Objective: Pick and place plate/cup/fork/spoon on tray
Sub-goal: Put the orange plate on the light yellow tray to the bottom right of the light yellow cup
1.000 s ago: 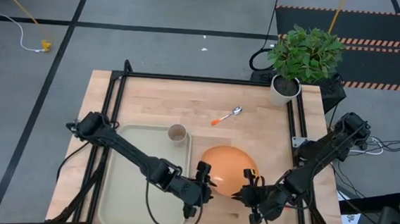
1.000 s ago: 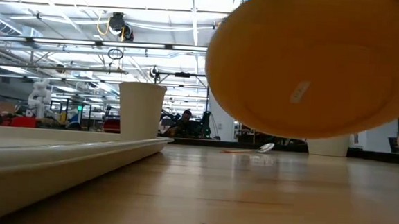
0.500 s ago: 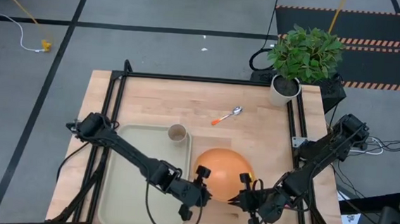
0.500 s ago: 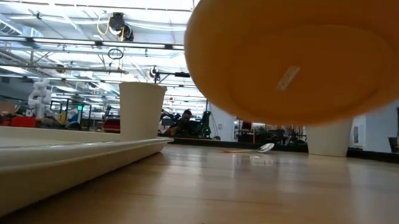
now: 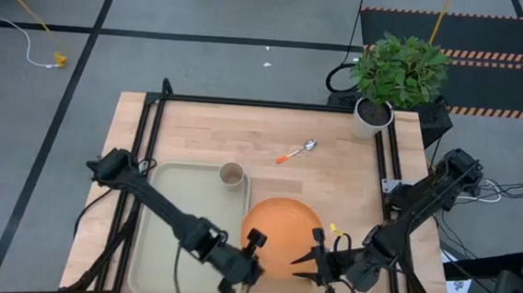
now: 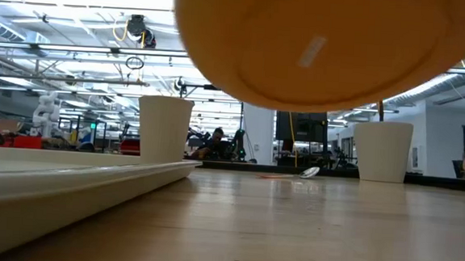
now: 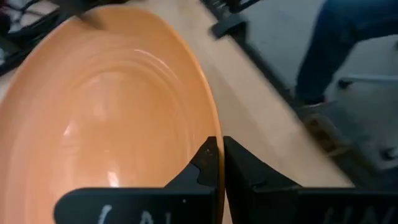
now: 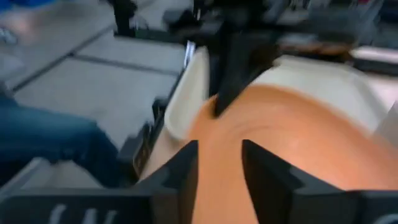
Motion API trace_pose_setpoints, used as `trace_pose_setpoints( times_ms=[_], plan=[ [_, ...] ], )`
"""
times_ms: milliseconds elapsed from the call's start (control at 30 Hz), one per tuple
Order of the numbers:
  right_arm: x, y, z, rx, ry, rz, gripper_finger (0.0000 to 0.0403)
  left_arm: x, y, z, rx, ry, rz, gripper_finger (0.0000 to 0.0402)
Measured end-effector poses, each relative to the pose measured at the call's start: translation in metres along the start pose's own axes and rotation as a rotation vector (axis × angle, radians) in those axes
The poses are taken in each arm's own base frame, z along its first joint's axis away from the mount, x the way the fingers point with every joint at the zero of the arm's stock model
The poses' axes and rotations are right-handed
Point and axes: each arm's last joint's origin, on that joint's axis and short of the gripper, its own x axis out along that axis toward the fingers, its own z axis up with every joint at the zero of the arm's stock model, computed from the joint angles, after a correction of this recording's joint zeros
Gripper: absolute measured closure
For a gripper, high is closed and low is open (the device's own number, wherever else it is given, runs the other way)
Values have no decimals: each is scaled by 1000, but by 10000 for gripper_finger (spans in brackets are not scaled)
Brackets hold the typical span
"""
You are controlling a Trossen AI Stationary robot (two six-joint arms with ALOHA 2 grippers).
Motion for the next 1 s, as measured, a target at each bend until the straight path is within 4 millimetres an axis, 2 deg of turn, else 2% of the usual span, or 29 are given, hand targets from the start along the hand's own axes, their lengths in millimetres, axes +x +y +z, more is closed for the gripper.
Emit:
trace_pose_setpoints(
  times_ms=[133,233,367,533,767,1000],
  plan=[
    [-5,2,9,6,-68,15,239,-9,-29,-2,5,42,-28,396],
    [-10,3,11,7,-89,-10,224,-17,-54,-5,13,74,-11,396],
    [-15,8,11,-13,-102,-37,222,-34,-87,-11,-30,116,-18,396],
    [-17,11,10,-21,-103,-28,226,-52,-122,-27,-84,211,30,395],
    [-16,11,10,-6,-104,-29,227,-72,-144,-49,-202,324,167,396],
    [-16,11,10,48,-104,-25,227,-73,-154,-71,-244,379,221,394]
  ],
)
